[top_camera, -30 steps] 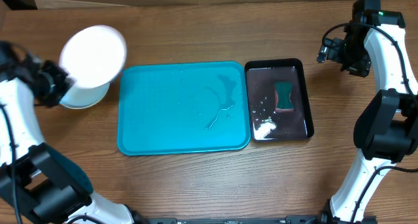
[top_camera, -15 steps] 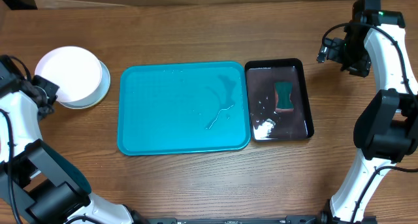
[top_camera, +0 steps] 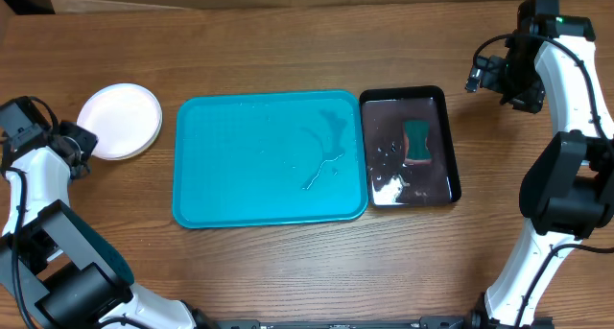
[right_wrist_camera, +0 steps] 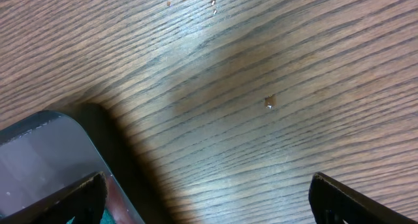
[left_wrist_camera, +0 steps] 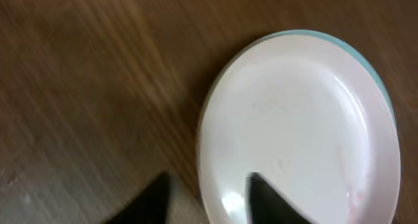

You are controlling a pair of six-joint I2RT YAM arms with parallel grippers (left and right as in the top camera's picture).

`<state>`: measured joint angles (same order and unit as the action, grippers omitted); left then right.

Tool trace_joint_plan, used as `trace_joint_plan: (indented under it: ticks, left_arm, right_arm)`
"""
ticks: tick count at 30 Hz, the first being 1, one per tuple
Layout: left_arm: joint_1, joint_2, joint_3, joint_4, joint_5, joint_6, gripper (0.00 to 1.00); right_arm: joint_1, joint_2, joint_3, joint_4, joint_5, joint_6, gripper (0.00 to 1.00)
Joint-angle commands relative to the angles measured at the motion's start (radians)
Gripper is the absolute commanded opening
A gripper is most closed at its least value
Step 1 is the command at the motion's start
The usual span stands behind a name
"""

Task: Clean dirty plates on tray and stack at the side
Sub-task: 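Swing the white plate left and stack it on the light-blue plate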

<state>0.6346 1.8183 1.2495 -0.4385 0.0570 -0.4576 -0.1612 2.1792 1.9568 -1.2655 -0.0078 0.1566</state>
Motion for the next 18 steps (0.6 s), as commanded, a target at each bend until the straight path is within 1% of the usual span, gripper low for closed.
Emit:
trace_joint_plan:
  ticks: [1, 2, 3, 6, 9, 11, 13, 14, 18]
  left_arm:
    - [-0.008, -0.007, -0.003, 0.013, 0.187, 0.117, 0.73]
    - [-0.009, -0.007, -0.003, 0.013, 0.229, 0.143, 0.79]
    - [-0.012, -0.007, -0.003, 0.011, 0.260, 0.163, 0.81]
    - [-0.029, -0.007, -0.003, -0.001, 0.313, 0.225, 0.82]
    - [-0.058, -0.007, -0.003, -0.019, 0.314, 0.284, 0.81]
    - [-0.090, -0.007, -0.003, -0.025, 0.314, 0.324, 0.83]
    - [-0.121, -0.007, -0.003, -0.026, 0.313, 0.331, 0.87]
    - [-0.135, -0.007, -0.003, -0.029, 0.313, 0.331, 1.00]
    - [-0.187, -0.007, -0.003, -0.032, 0.302, 0.331, 1.00]
  right_arm:
    - [0.001, -0.026, 0.007, 0.005, 0.007, 0.004, 1.00]
    - [0.001, -0.026, 0.007, 0.005, 0.007, 0.004, 1.00]
    - [0.001, -0.026, 0.007, 0.005, 0.007, 0.004, 1.00]
    - [0.001, -0.026, 0.007, 0.005, 0.007, 0.004, 1.00]
    - [0.001, -0.026, 0.007, 0.005, 0.007, 0.004, 1.00]
    - [0.001, -0.026, 0.007, 0.005, 0.007, 0.004, 1.00]
    - [0.001, -0.026, 0.007, 0.005, 0.007, 0.004, 1.00]
    - [0.001, -0.026, 0.007, 0.005, 0.007, 0.004, 1.00]
    - [0.001, -0.026, 0.007, 0.005, 0.007, 0.004, 1.00]
